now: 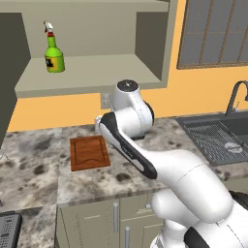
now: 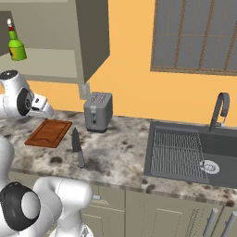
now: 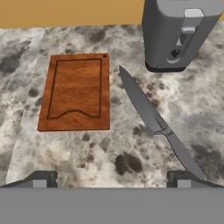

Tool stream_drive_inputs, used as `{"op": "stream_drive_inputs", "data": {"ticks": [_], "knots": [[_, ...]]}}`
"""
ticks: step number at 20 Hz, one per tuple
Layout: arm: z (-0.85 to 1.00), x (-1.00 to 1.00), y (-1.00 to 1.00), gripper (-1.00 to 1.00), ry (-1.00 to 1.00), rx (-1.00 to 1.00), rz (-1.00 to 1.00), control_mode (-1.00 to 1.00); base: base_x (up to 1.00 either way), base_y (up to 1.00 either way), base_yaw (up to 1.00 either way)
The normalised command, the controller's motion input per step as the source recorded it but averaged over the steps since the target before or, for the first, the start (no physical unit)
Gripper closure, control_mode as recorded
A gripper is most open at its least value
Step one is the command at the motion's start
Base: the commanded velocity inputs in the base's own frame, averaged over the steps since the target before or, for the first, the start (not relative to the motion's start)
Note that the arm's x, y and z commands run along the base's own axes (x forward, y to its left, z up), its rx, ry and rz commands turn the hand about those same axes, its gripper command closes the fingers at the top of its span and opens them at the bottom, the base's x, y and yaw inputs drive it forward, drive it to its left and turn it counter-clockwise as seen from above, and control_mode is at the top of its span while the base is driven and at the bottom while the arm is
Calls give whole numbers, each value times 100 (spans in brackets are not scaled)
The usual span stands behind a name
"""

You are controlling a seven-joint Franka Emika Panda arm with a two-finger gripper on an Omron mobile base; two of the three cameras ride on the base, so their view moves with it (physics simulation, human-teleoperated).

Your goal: Move the cutting board and knife to the sink. Then move spray from the cabinet to the counter.

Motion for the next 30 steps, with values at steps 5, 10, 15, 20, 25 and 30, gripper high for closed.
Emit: {"op": "stream_drive_inputs", "data": {"ticks": [5, 10, 15, 20, 25, 30], "knots": [[-43, 53, 16, -100, -4, 0, -7, -100, 0, 0, 0], [-35, 72, 16, -100, 0, 0, -7, -100, 0, 0, 0], [-32, 76, 25, -100, 1, 0, -5, -100, 0, 0, 0], [-28, 72, 26, -100, 3, 0, -4, -100, 0, 0, 0], [-19, 60, 22, -100, 4, 0, -3, -100, 0, 0, 0], [-22, 54, 21, -100, 4, 0, -2, -100, 0, 0, 0]]}}
